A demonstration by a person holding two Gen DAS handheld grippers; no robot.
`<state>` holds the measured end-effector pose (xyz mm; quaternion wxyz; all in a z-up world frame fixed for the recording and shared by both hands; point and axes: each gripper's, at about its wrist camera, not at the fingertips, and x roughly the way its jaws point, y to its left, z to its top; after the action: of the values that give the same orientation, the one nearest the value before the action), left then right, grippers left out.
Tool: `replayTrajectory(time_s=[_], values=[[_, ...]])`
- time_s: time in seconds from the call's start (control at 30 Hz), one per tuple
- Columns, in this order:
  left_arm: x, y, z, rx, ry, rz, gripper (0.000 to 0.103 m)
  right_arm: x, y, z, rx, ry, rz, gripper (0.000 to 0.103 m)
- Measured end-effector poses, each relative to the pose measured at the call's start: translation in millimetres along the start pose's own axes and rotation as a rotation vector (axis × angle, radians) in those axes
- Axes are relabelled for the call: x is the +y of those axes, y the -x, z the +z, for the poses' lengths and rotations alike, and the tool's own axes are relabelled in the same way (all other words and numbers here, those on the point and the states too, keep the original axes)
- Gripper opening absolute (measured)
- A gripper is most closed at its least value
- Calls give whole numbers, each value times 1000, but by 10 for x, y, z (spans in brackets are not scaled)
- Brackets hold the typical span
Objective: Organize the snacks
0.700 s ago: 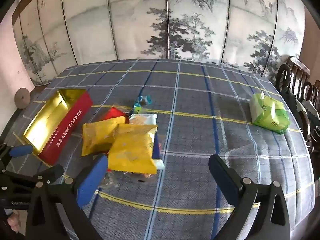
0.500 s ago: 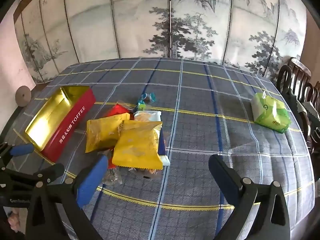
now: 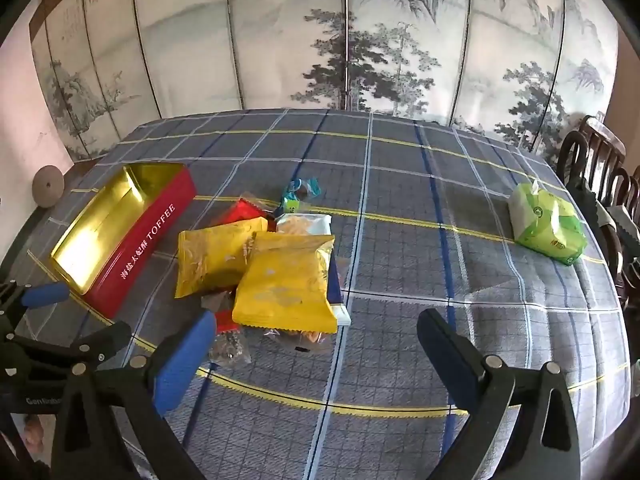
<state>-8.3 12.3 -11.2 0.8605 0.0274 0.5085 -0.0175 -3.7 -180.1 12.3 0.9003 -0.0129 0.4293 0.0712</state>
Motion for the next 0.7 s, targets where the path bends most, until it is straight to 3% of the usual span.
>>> replayTrajectory(time_s=[0.7], values=[[-46, -36, -15, 14, 14, -6, 101, -22, -38, -6, 8, -18, 24, 103]])
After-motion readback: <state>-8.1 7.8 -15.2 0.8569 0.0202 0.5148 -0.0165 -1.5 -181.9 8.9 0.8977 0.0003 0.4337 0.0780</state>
